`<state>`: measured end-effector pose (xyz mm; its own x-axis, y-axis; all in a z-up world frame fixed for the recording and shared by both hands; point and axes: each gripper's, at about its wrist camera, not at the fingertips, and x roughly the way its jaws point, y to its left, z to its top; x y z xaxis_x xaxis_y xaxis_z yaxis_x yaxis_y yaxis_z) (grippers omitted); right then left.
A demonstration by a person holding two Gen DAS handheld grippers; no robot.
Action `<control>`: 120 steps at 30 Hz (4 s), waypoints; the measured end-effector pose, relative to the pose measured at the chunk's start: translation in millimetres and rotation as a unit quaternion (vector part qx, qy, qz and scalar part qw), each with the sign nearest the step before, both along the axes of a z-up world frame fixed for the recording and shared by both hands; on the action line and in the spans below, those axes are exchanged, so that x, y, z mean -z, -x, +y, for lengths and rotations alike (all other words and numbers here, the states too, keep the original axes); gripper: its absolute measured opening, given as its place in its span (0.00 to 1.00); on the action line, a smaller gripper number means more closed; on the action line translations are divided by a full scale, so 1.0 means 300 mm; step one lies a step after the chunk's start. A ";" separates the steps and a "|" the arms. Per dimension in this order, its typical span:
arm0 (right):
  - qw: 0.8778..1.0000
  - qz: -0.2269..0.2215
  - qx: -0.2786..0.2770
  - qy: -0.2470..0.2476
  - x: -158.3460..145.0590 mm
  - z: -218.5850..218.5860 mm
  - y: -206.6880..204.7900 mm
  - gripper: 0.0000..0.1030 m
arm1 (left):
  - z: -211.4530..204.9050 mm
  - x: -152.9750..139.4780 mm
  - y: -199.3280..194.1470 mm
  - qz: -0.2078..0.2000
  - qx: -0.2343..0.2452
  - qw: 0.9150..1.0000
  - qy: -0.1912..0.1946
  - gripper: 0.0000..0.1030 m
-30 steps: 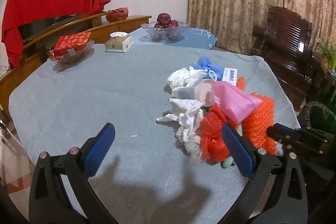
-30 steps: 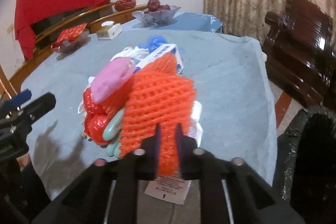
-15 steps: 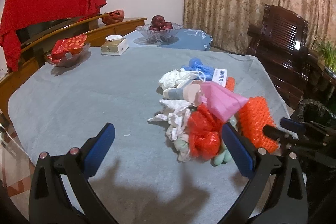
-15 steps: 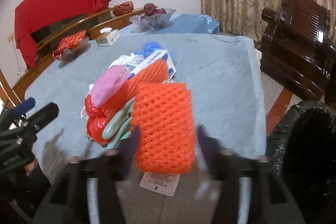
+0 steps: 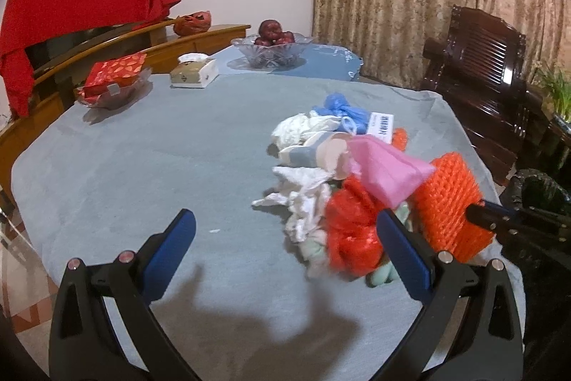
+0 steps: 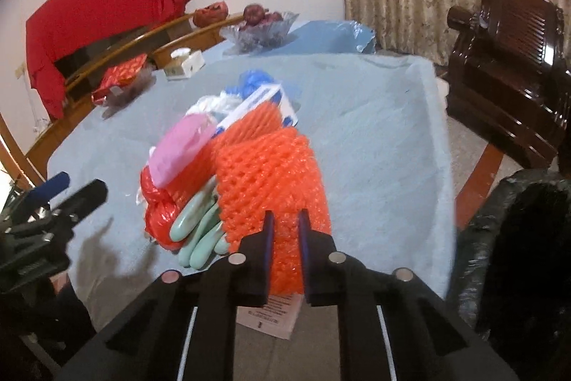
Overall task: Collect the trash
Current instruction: 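Lift the orange net with the right tool while the left tool grasps the pink packet, then carry both items over the bin and open both tools to drop them, then move both tools back over the trash pile on the table, then grasp the white toothpaste tube with the right tool and lift it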
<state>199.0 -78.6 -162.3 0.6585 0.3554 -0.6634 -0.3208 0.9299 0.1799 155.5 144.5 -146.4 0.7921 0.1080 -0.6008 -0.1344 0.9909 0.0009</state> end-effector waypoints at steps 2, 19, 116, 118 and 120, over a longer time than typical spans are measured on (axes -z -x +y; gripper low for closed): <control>1.000 -0.012 0.010 -0.007 -0.032 -0.029 0.014 0.12 | -0.029 -0.007 -0.011 -0.002 0.013 1.000 0.003 0.90; 0.998 -0.023 0.054 -0.002 -0.076 -0.162 -0.011 0.12 | -0.245 0.005 -0.179 0.001 0.060 0.998 -0.027 0.51; 0.998 -0.022 0.059 0.021 0.038 -0.004 0.037 0.71 | -0.025 0.009 0.008 -0.019 0.017 1.000 -0.010 0.91; 0.998 -0.007 0.057 0.021 0.071 -0.002 0.017 0.63 | -0.017 0.019 0.000 -0.018 0.018 1.000 -0.009 0.91; 0.998 0.009 0.052 0.028 0.103 0.002 -0.003 0.57 | -0.016 0.028 -0.005 -0.016 0.018 1.000 -0.009 0.91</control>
